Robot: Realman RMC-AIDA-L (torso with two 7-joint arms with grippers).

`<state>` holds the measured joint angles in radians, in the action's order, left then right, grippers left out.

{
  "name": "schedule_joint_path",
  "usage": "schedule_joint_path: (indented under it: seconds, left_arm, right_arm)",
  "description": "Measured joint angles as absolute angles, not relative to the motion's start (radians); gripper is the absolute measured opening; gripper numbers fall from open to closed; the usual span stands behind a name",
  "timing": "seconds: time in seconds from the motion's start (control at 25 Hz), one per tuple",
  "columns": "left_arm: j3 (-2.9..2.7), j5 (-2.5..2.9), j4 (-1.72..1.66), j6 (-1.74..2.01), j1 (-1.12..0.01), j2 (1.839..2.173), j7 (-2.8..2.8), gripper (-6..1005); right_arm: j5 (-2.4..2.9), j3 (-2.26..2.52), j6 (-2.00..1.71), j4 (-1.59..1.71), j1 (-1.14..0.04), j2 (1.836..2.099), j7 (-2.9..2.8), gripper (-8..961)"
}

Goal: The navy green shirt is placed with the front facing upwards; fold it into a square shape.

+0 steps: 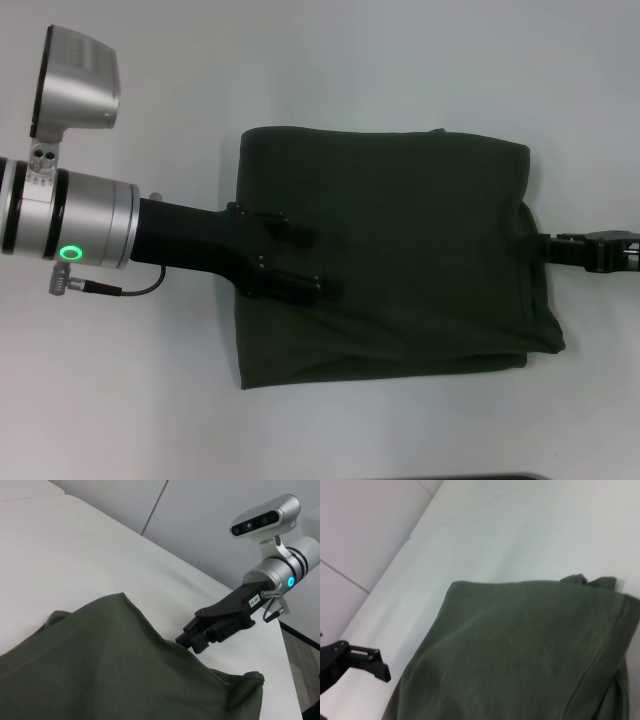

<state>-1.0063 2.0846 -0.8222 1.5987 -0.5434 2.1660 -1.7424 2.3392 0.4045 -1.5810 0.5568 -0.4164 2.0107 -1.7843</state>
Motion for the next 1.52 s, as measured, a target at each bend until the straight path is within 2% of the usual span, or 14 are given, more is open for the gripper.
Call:
schedule_joint_path:
  seconds: [0.28,0.48,0.72,0.92,1.16,1.52]
  left_arm:
    - [-1.006,2.085,-0.816,1.595,-0.548,2.166,-1.743,900]
    - [-1.006,2.085,-0.811,1.593,-0.551,2.166,-1.742,900]
    - [-1.006,2.085,-0.81,1.593,-0.551,2.166,-1.741,900]
    - [-1.006,2.085,-0.81,1.592,-0.551,2.165,-1.741,900]
    - [-1.006,2.085,-0.81,1.592,-0.551,2.164,-1.741,900]
    - [-1.006,2.085,-0.81,1.592,-0.552,2.163,-1.741,900]
  right_arm:
    - [2.339,0.388,-1.575,0.557,-0.413,2.011,-1.787,293]
    - [2.339,0.388,-1.568,0.557,-0.419,2.011,-1.791,58]
    - [2.338,0.388,-1.552,0.557,-0.419,2.009,-1.827,41]
    - [2.338,0.388,-1.559,0.557,-0.416,2.005,-1.837,117]
    - [2.338,0.388,-1.545,0.555,-0.428,2.011,-1.844,335]
    - [2.338,0.389,-1.503,0.528,-0.446,2.016,-1.849,383]
